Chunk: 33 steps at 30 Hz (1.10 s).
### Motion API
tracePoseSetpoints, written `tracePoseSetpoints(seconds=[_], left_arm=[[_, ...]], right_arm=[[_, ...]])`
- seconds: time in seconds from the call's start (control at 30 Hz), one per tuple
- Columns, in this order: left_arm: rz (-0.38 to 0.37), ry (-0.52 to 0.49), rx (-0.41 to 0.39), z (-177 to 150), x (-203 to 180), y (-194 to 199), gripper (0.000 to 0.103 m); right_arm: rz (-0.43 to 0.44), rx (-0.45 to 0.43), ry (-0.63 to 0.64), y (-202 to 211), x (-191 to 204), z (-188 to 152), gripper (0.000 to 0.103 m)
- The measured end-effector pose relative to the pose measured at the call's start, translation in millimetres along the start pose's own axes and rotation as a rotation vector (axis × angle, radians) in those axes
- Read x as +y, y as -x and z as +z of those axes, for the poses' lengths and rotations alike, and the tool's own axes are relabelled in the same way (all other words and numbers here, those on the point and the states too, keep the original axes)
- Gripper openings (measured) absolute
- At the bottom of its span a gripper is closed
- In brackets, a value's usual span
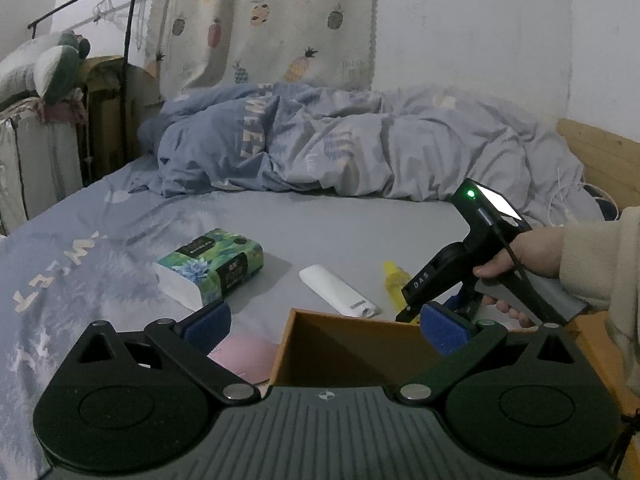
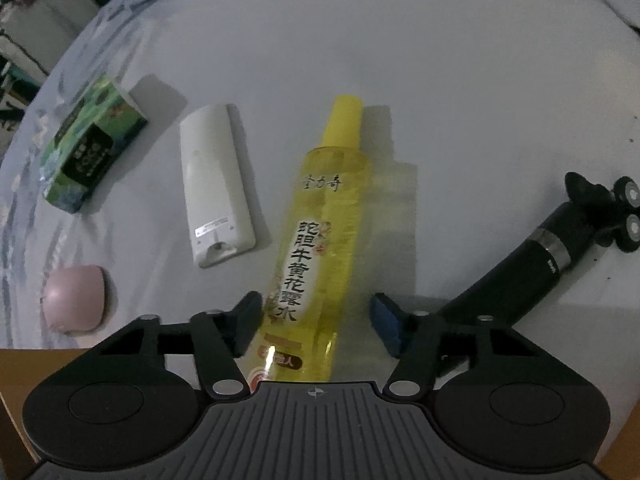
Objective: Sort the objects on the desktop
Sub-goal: 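Lower the right tool over the yellow bottle and close its fingers, then lift the yellow bottle with the right tool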
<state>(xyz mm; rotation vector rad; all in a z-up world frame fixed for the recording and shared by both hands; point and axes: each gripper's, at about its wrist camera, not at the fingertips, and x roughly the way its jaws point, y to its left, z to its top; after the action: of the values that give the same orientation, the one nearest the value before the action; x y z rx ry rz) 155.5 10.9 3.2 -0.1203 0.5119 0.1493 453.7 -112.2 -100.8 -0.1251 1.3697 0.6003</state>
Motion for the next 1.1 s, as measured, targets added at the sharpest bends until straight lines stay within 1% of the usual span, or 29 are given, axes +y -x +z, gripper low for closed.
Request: tracePoseSetpoints(seconds=[0.03, 0.13, 0.5, 0.67, 0.7, 1.1], left_arm=[[0.000, 0.002, 0.000, 1, 0, 0, 0.103], [0.002, 0.006, -0.002, 2, 0, 1, 0.103], [0.005, 0.029, -0.010, 5, 7, 9, 0.103], [0.004, 0.044, -0.038, 11, 12, 18, 0.103], [0.002, 0.048, -0.043, 12, 13, 20, 0.103], [-0.017, 0.083, -0.113, 25, 24, 50, 0.103]], right_arm=[[0.002, 0.001, 0.004, -1, 2, 0, 0.048], [0.004, 0.001, 0.015, -3, 3, -3, 0.048], [-0.015, -0.049, 0.032, 7, 13, -18, 0.045], [0.027, -0.085, 0.002, 25, 11, -24, 0.044], [0.033, -0.090, -0.002, 32, 7, -20, 0.044], [0.068, -0.205, -0.055, 92, 11, -42, 0.041]])
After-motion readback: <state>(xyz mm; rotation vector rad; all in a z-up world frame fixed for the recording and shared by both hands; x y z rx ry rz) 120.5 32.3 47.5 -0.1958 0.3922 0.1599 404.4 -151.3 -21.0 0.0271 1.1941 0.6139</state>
